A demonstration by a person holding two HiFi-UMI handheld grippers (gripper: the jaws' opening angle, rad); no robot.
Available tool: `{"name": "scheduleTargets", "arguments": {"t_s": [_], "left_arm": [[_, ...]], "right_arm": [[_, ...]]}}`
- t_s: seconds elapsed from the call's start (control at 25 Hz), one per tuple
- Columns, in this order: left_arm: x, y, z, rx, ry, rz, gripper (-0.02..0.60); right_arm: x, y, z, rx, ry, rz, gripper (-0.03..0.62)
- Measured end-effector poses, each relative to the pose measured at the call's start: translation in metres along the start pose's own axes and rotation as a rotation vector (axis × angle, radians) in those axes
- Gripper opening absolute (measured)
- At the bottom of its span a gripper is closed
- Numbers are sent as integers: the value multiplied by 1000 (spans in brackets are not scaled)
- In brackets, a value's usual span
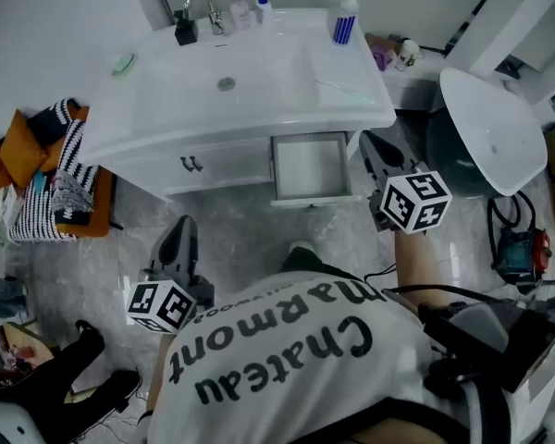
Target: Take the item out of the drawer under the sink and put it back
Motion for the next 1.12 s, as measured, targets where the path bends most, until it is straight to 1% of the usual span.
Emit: {"name": "scheduleTargets", "arguments": {"t_s": [0.2, 0.4, 0.6, 0.88, 1.12], "left_arm": [[-1, -16, 29, -17, -44, 9, 6], [-5, -34, 55, -22, -57, 18, 6], [-5, -35, 67, -30, -71, 14, 6], [-8, -40, 77, -41, -81, 19, 6], [-10, -37, 77, -32, -92, 18, 6]], "right_arm": [[-25, -23, 45, 4, -58, 1, 11], [-43, -42, 71, -10, -80, 0, 11], [-55, -46, 80, -22, -90, 18, 11], [-64, -51, 90, -27, -106, 15, 11], [-67, -50, 93, -25, -113, 18, 11]]}}
Point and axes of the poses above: the fingertips, and each gripper's own axes: z backward along the fingers, x to its right, y out of its top, the point moved 7 cm from there along z, backward along the fingers, and after that the axes turned 5 degrees about -z, right-handed, at the moved point
